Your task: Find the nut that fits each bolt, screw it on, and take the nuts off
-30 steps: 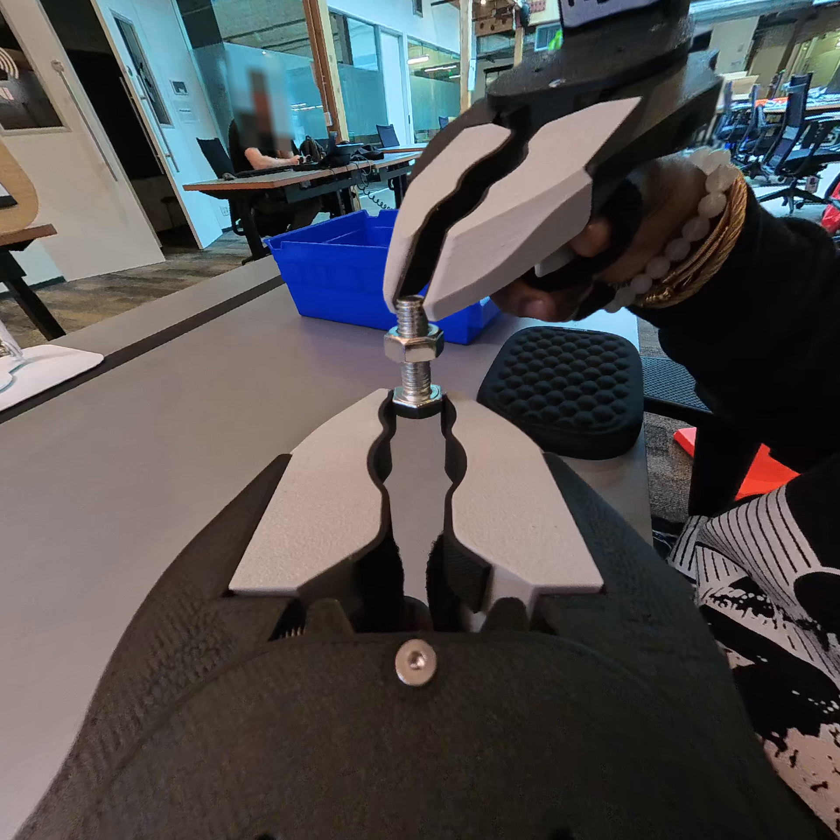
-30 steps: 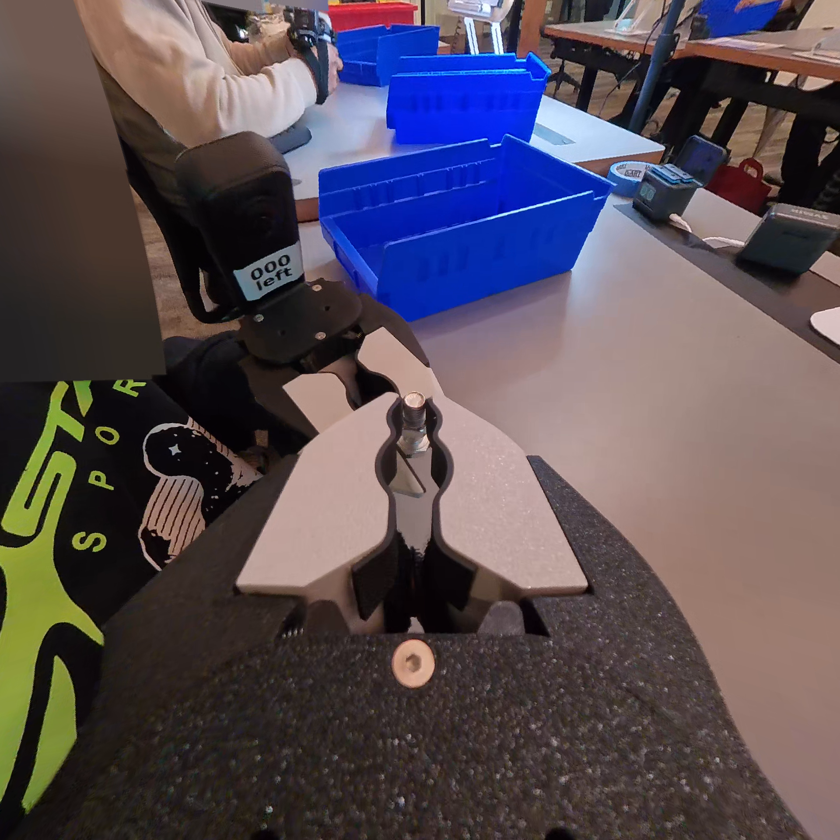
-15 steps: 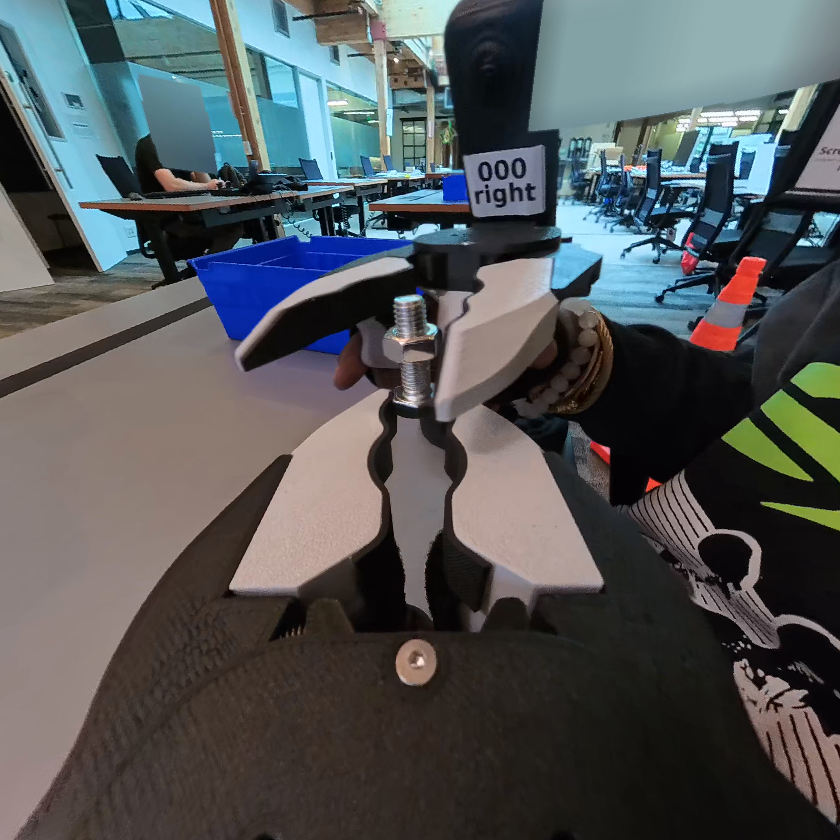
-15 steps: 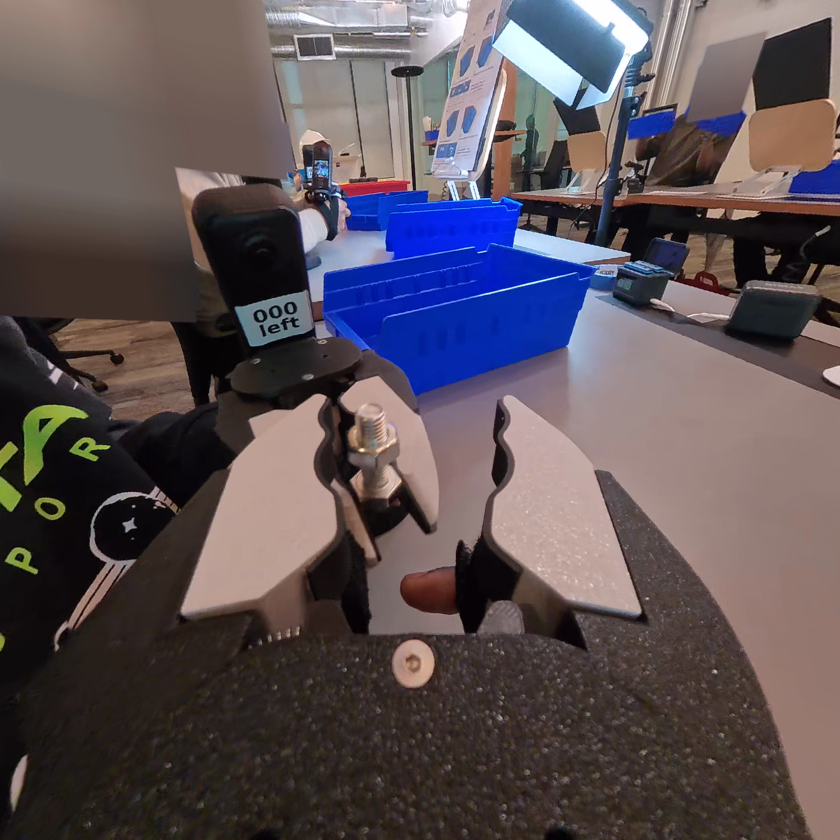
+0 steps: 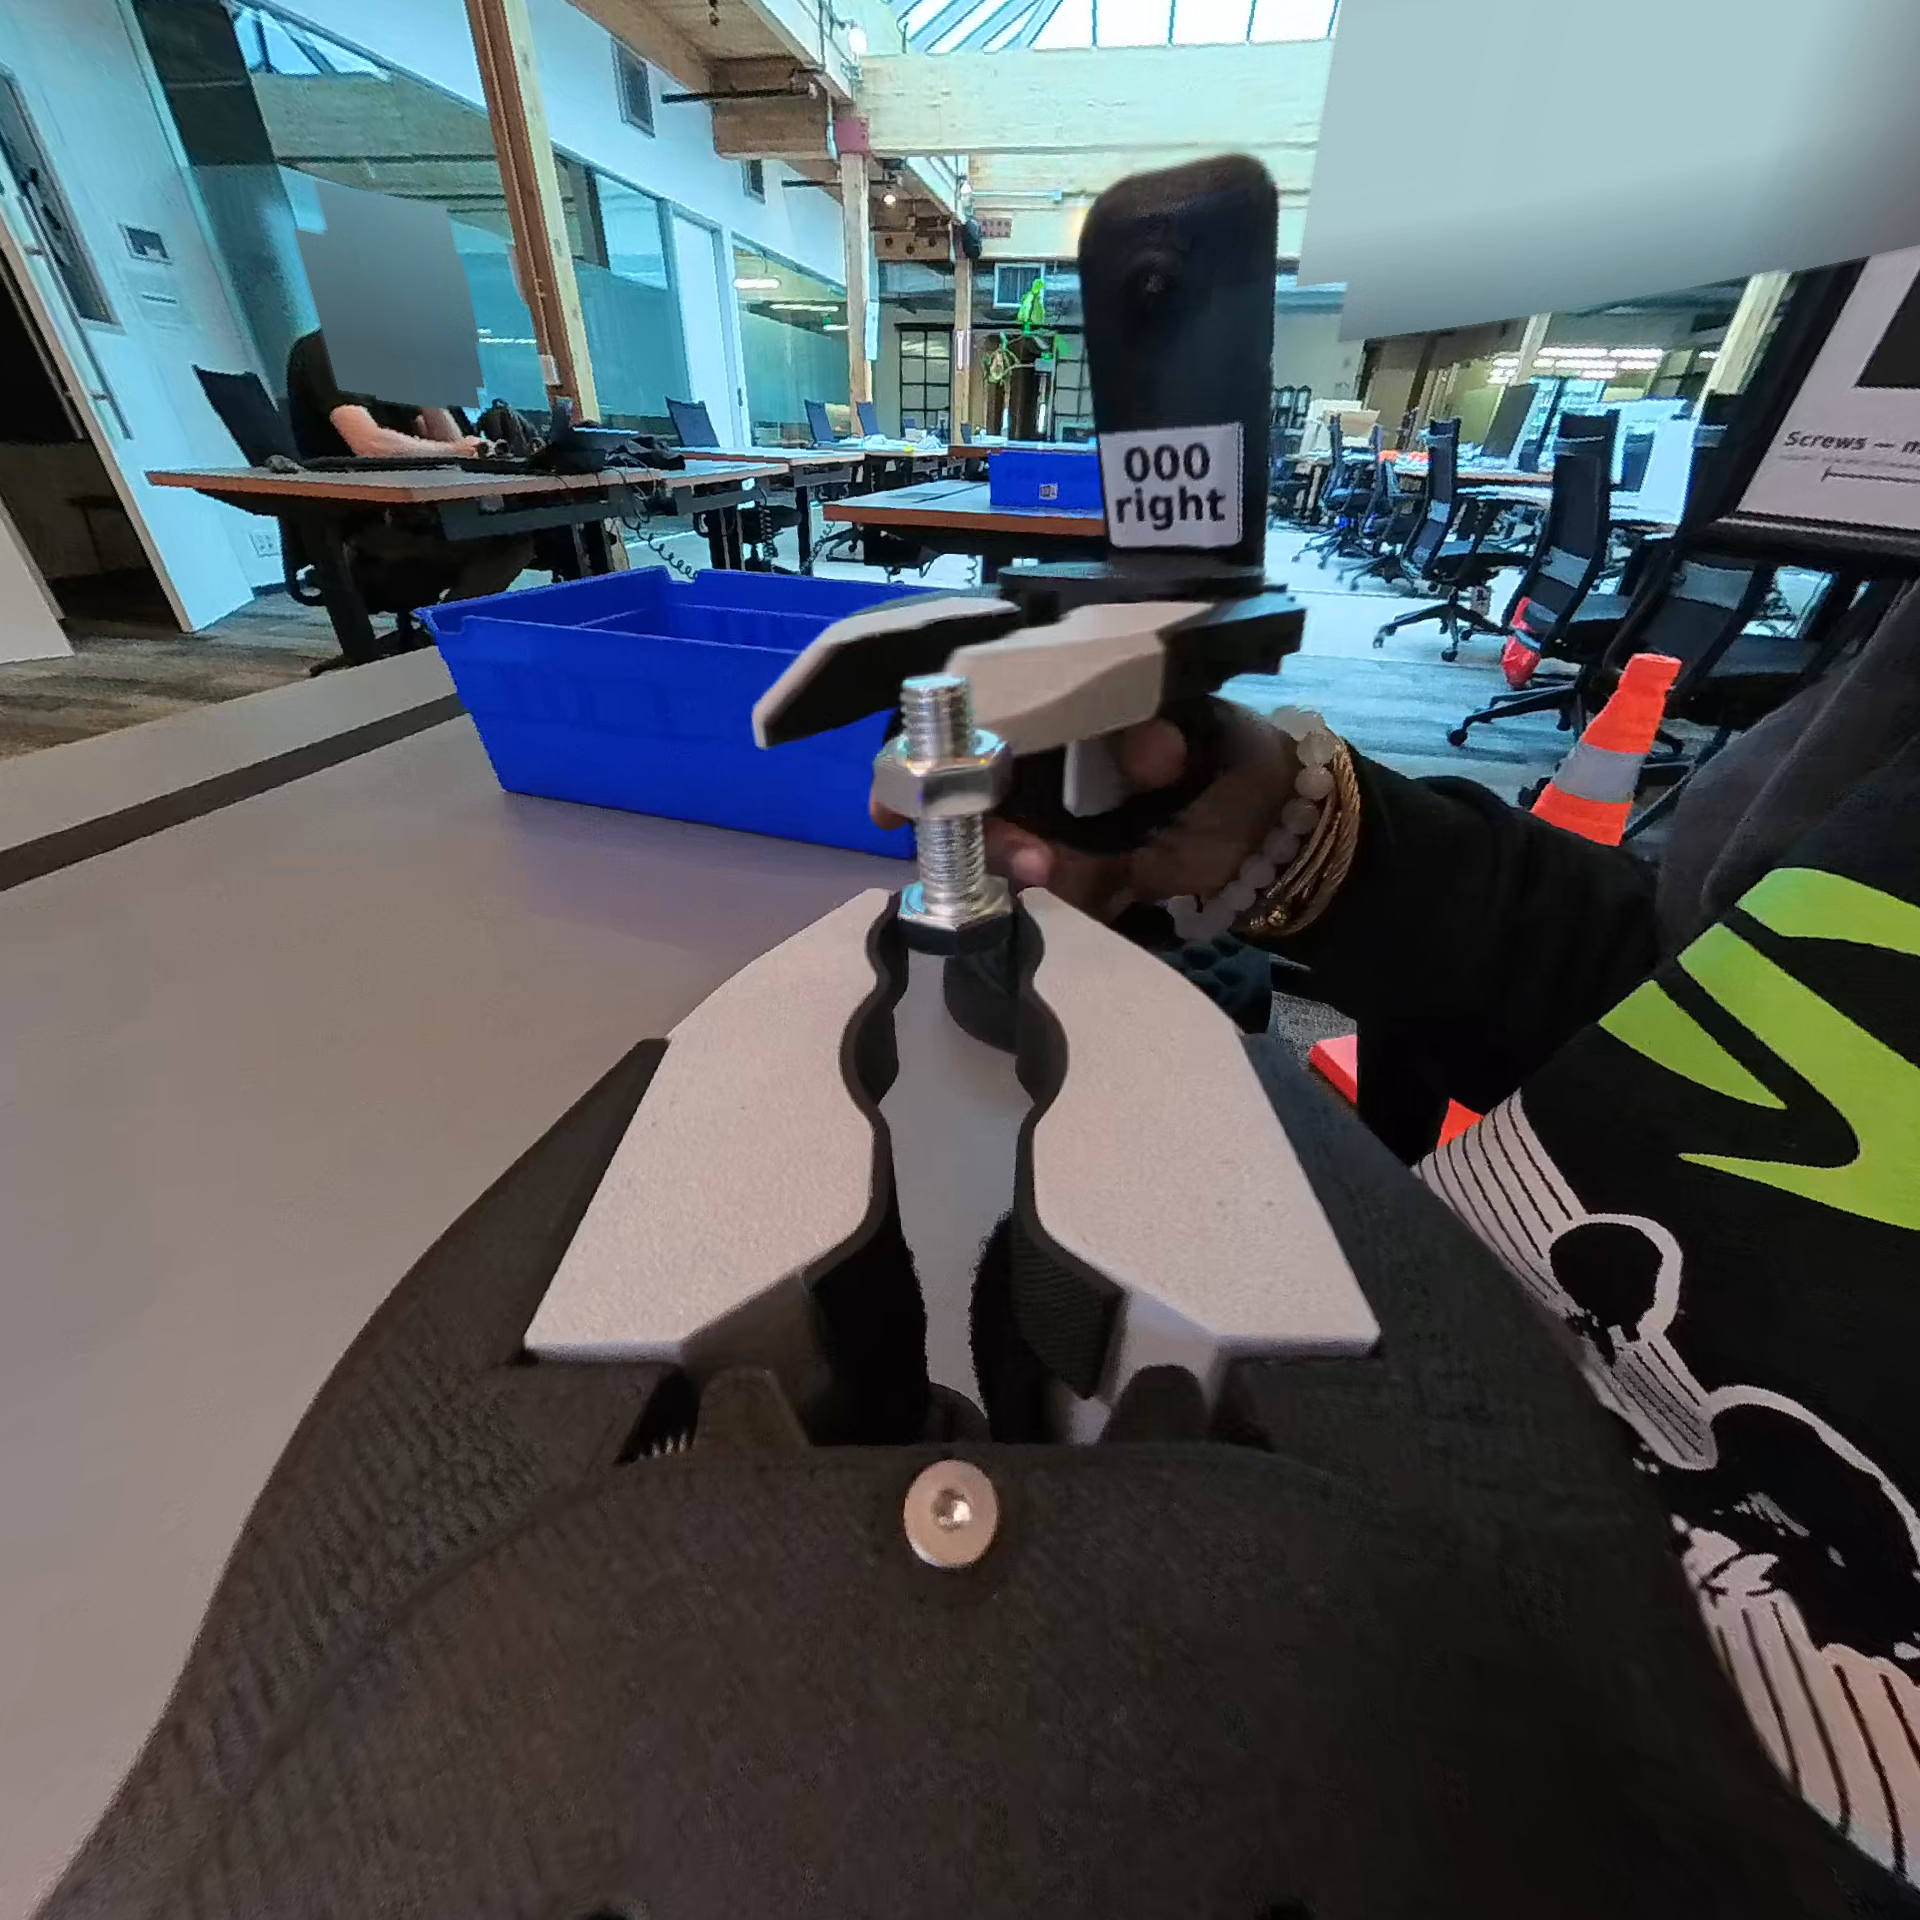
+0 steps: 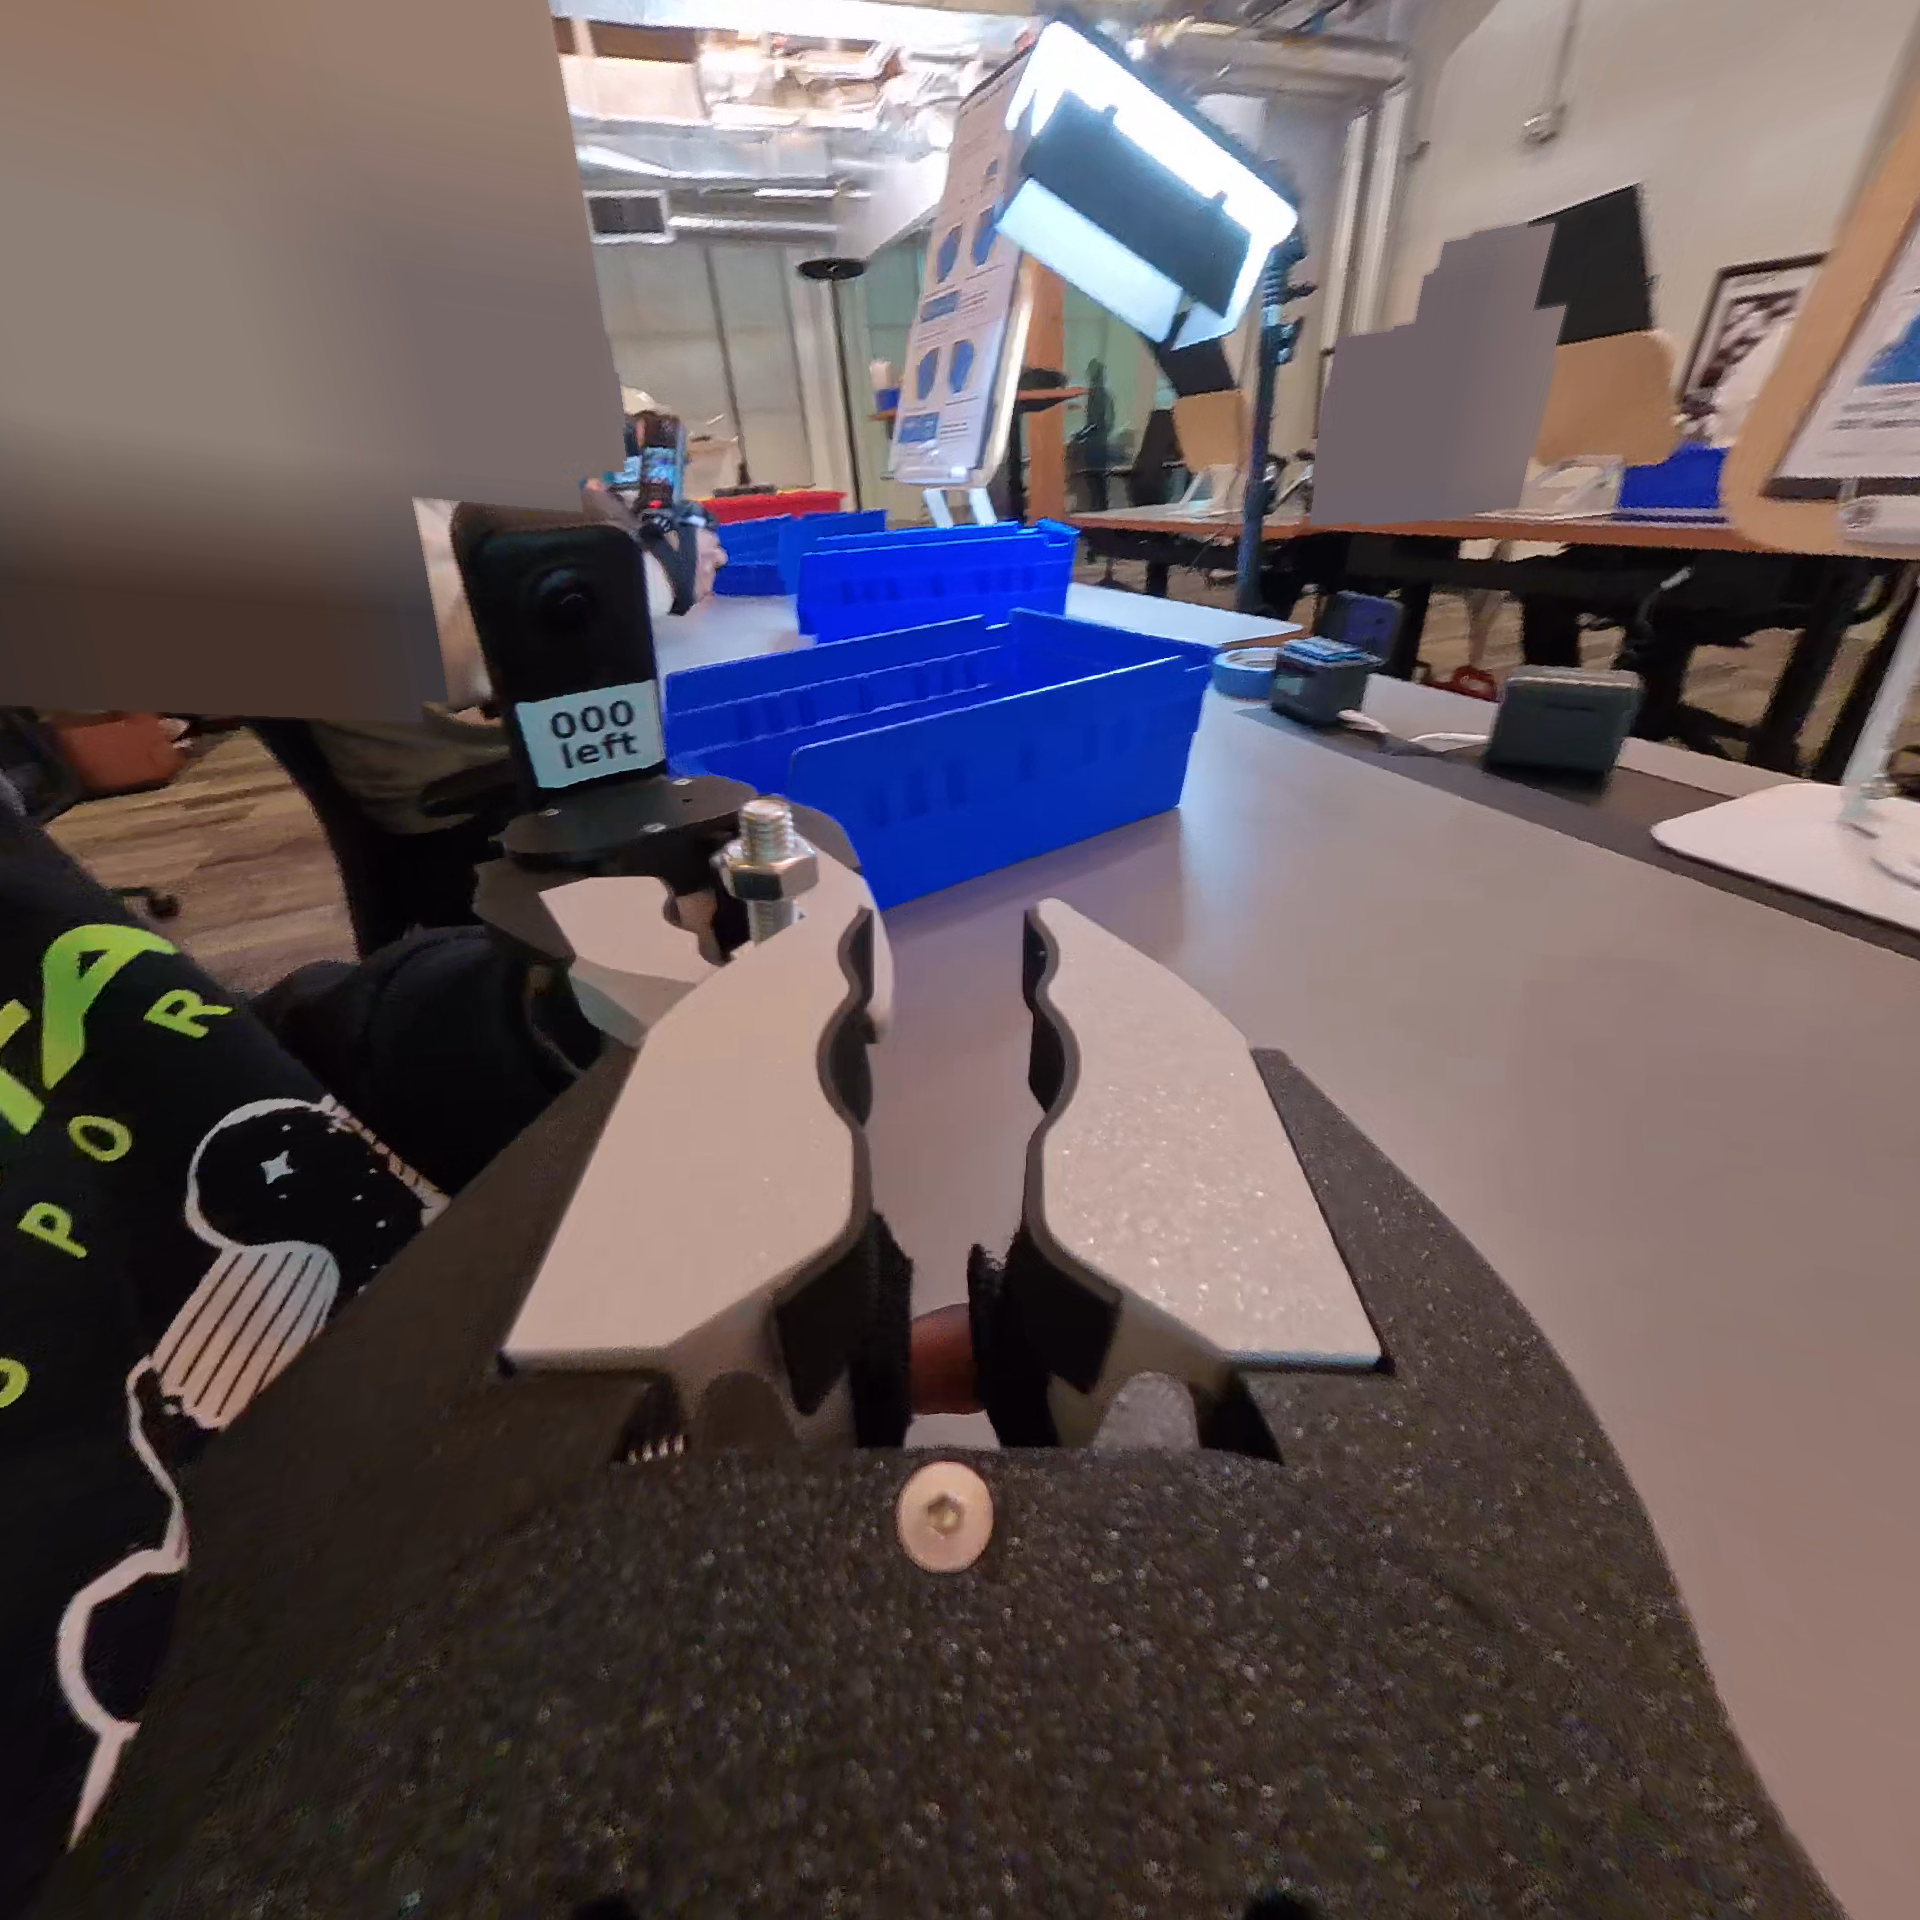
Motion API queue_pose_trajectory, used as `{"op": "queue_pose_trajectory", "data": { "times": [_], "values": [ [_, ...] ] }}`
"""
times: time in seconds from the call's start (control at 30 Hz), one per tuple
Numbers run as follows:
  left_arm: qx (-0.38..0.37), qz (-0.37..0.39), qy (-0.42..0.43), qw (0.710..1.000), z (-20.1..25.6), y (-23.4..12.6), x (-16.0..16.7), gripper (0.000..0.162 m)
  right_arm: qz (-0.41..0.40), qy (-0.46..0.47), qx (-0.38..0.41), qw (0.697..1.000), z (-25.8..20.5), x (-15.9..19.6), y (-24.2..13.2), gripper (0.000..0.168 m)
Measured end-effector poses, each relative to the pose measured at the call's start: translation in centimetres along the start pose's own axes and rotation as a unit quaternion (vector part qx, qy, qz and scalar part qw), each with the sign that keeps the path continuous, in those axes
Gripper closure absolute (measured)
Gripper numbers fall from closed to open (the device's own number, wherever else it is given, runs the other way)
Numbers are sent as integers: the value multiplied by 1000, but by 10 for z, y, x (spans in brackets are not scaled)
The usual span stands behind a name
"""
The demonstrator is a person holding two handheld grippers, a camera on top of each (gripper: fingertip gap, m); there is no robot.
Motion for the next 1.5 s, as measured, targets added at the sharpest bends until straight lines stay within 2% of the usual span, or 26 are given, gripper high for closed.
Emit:
{"op": "queue_pose_trajectory", "data": {
  "times": [0.1, 0.23, 0.3, 0.5, 0.67, 0.93, 0.97, 1.0, 1.1, 1.17, 1.33, 1.5],
  "values": [
    [-4, 0, -2, 1000, -1, 0, 0, 143, 17, 8, -6, 1000, -1, -1, -7, 138],
    [-4, -5, 2, 1000, 0, 1, 1, 143, 21, 19, -49, 998, -10, -1, 2, 117],
    [-4, -6, 2, 1000, 0, 1, 2, 143, 13, 14, -60, 998, -14, 0, 11, 111],
    [4, -14, 18, 1000, 4, 2, 4, 143, 4, 20, -73, 997, -13, 3, 35, 104],
    [14, -20, 35, 999, 8, 3, 5, 143, -8, 13, -68, 998, -11, 4, 37, 105],
    [12, -11, 20, 1000, 5, 2, 3, 143, 14, 7, -51, 999, -8, 2, 9, 108],
    [11, -10, 18, 1000, 5, 1, 3, 143, 18, 6, -51, 999, -7, 2, 5, 114],
    [11, -8, 16, 1000, 4, 1, 3, 143, 22, 5, -44, 999, -6, 2, 2, 128],
    [10, -2, 16, 1000, 5, 0, 2, 143, 31, 2, -21, 999, -1, 2, -7, 141],
    [8, -5, 16, 1000, 4, 0, 2, 143, 40, 3, -28, 999, -3, 1, -8, 141],
    [8, -7, 17, 1000, 4, 1, 3, 143, 37, -5, -71, 997, -15, 1, 5, 113],
    [7, -17, 26, 999, 6, 3, 5, 143, 10, -21, -75, 997, -19, 5, 31, 104]
  ]
}}
Point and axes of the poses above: each gripper's, where its closed fingertips meet, y out along the fingers, x out of its underside, z = x × y across the jaws, the point moved 5 cm from there along -y, back along the fingers, and after that the axes turned 12 degrees about -x, right-handed, at the moved point
